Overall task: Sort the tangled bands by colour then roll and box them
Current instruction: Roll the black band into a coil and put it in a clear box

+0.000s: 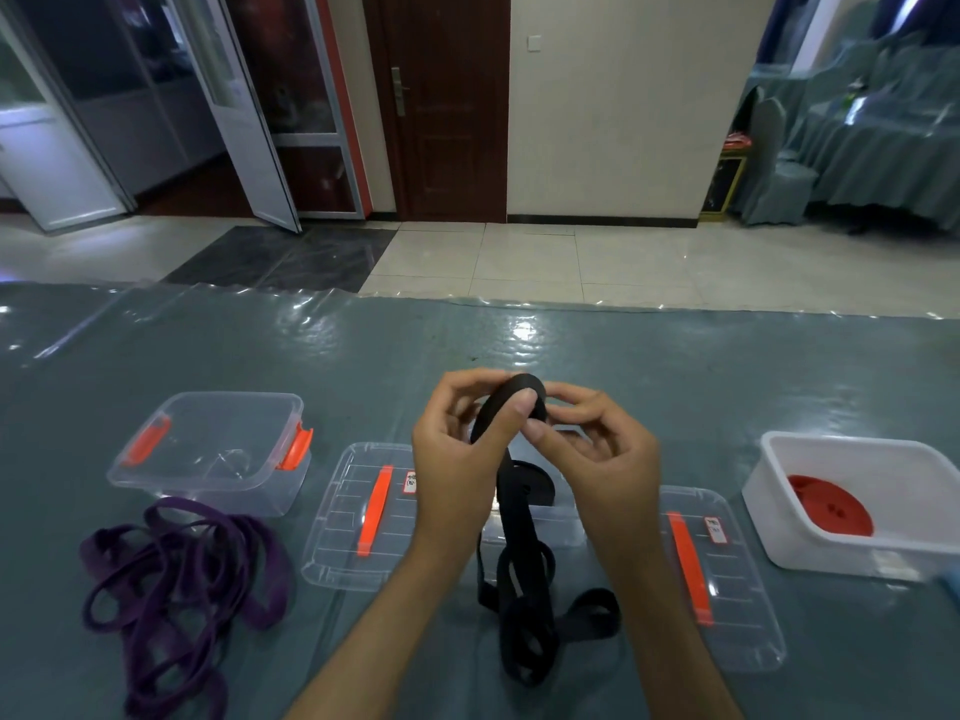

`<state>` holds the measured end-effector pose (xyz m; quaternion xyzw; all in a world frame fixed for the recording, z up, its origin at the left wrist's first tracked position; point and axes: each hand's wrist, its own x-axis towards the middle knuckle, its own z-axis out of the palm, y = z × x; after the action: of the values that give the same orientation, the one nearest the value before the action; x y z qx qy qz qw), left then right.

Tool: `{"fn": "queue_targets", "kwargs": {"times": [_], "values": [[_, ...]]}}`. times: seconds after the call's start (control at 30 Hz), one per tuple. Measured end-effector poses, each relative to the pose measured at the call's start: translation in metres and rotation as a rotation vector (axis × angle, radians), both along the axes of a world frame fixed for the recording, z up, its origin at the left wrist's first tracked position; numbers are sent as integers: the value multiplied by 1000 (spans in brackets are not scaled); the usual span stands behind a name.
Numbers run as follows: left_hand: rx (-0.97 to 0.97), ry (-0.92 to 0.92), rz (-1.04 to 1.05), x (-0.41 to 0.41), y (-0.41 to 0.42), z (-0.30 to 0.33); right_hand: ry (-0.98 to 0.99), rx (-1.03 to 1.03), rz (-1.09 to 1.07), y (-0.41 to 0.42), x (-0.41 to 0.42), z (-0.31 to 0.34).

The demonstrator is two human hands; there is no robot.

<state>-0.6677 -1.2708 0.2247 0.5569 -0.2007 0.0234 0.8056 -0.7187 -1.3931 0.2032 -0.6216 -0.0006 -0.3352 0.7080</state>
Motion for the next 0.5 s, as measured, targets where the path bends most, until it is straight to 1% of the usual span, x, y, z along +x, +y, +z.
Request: {"fn": "queue_targets", "kwargs": {"times": [0.13,0.23,0.3,0.37,0.43,0.5], "values": [[-91,162,-128,-6,4,-4,61,49,-8,7,-11,-4],[-111,218,-153,-6,9,-7,97,70,46,12,-19,1],[-107,201,-146,-9,10,-8,125,107,107,12,-22,4],[-86,140,-118,-11,12,-10,133,139,160,11,-26,5],[-31,65,-107,-13,15,-13,127,153,191,10,-29,4],[65,6,-144,-13,19,-15,126,178,209,8,-31,3]]}}
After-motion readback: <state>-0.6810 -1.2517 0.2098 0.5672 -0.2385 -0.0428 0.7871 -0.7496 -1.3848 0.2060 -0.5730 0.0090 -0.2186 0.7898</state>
